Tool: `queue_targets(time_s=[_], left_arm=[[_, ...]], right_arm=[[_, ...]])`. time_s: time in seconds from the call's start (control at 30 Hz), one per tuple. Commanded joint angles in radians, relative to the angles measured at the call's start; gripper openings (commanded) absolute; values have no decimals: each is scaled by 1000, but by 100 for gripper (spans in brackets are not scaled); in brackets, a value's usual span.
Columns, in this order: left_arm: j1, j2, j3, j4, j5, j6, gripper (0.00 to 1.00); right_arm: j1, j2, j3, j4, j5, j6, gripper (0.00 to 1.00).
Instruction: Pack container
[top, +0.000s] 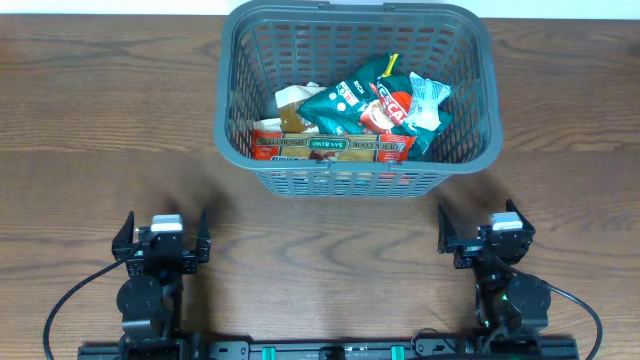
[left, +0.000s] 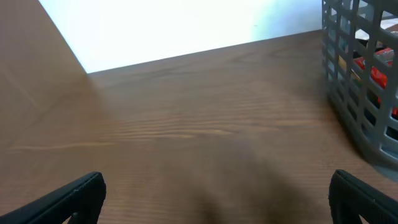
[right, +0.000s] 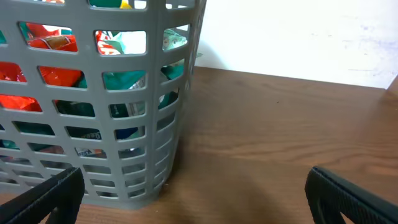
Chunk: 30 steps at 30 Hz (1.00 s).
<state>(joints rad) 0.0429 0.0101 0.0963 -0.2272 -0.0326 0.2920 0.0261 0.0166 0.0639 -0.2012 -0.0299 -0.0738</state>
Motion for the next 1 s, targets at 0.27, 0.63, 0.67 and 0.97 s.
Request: queue_targets(time_s=[0.27,0.63,0.67,0.97], left_arm=[[-98,-7,-26,-3,14,22,99],[-146,-6,-26,-3,14,22,99],[-146,-6,-26,-3,14,22,99],[-138,-6,-26,-3,14,22,99]], right_arm=[[-8,-11,-3,0,-4,-13,99],[-8,-11,-3,0,-4,-13,99],[-8,-11,-3,0,-4,-13,99],[-8,-11,-3,0,-4,-13,99]])
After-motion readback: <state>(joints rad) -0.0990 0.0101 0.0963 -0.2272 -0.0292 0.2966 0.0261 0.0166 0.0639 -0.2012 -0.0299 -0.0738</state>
